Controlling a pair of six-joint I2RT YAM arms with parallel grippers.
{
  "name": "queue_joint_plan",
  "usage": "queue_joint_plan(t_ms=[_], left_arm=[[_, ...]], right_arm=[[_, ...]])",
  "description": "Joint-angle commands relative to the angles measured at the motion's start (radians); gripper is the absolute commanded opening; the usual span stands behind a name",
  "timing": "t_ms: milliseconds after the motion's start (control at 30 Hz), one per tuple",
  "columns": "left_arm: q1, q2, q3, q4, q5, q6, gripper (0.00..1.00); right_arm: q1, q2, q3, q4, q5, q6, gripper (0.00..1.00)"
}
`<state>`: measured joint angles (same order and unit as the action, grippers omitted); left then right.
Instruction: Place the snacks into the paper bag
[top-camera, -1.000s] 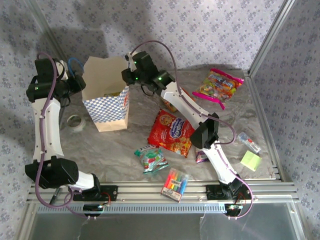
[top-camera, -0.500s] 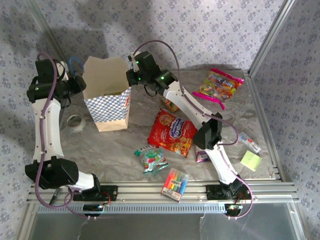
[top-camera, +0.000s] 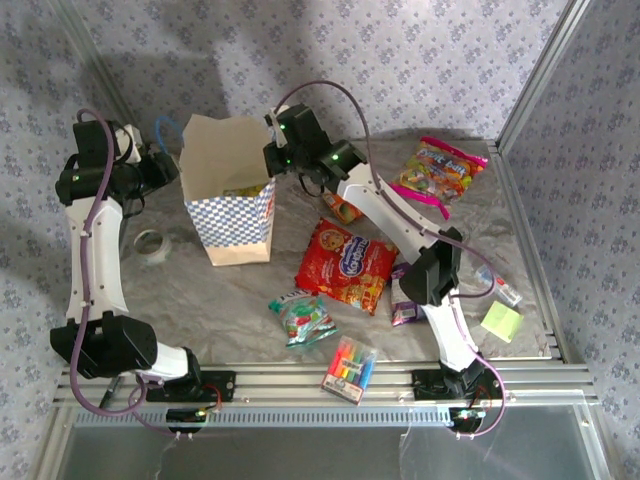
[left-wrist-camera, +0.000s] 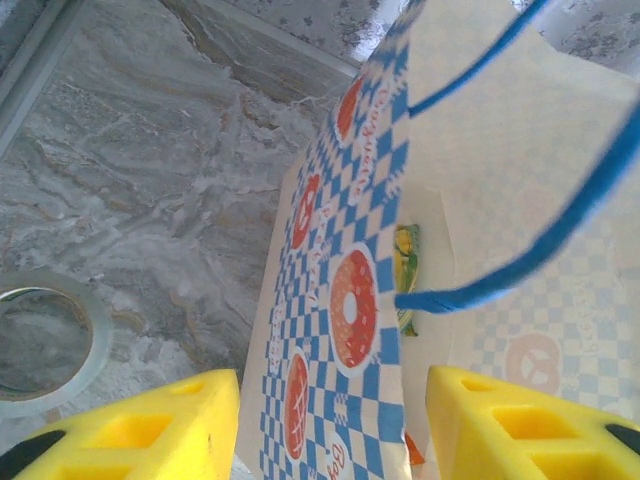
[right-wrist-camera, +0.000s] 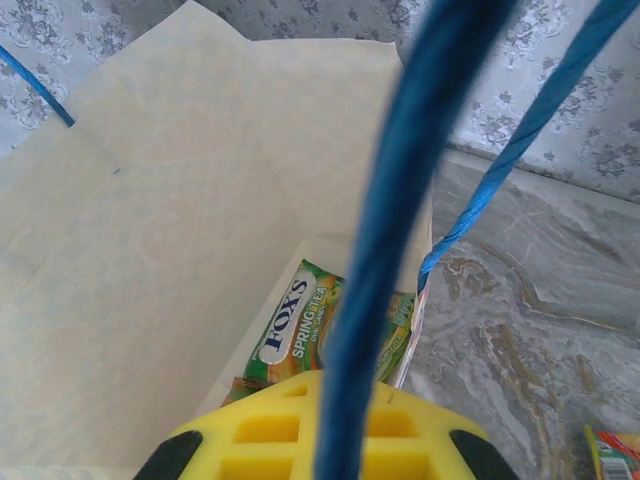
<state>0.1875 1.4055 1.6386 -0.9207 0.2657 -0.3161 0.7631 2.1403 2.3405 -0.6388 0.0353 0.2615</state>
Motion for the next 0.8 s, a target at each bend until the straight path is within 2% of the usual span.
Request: queue_joint_plan(t_ms=[0,467,767], left_arm=[[-0.016,0.0,0.006,0.01,0.031,-0.008,0.52],[-0.115,0.037,0.059,-0.006,0.018,-0.014,0.53],[-0.153,0.063,0.096,-0.016,0.013,-0.014,0.53]], right_arm=[[-0.008,-0.094,-0.046,0.033,0.047,-0.019,0.0],[-0.029,-0.252,-0.269,0.098,0.089,-0.016,0.0],[-0.069,-0.298,-0.359,0.111,0.057,0.004,0.0]])
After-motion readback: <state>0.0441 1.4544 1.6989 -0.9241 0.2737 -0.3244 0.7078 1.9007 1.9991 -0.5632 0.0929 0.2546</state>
